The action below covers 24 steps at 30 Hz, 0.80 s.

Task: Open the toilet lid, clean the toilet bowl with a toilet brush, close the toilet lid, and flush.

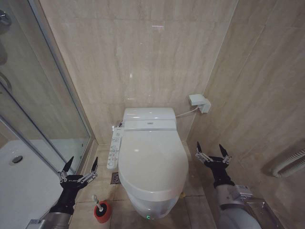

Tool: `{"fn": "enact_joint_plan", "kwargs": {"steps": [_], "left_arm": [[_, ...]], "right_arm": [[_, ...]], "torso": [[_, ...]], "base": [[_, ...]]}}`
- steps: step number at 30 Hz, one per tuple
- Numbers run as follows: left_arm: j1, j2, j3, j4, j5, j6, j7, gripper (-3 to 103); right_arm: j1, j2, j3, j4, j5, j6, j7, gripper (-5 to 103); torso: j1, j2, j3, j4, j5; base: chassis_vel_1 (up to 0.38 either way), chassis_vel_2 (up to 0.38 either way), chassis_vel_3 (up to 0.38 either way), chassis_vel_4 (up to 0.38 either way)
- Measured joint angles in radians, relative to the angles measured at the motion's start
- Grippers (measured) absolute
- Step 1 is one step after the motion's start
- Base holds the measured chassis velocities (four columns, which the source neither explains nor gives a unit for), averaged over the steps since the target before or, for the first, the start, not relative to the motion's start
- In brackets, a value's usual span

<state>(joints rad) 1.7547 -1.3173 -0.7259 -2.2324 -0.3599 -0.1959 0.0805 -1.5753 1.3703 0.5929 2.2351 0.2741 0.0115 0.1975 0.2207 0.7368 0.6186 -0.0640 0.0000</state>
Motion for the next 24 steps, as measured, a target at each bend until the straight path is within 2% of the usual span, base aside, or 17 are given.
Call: {"fn": "enact_joint_plan", "kwargs": {"steps": [24], "left_arm": [[0.000, 0.000, 0.000, 0.000, 0.000, 0.000, 0.000, 100]], "right_arm": [[-0.013, 0.007, 0.001, 0.010, 0.001, -0.001, -0.010, 100]], "torso": [[0.000, 0.000, 0.000, 0.0000, 0.0000]], "base": [[0.000, 0.000, 0.000, 0.000]]}}
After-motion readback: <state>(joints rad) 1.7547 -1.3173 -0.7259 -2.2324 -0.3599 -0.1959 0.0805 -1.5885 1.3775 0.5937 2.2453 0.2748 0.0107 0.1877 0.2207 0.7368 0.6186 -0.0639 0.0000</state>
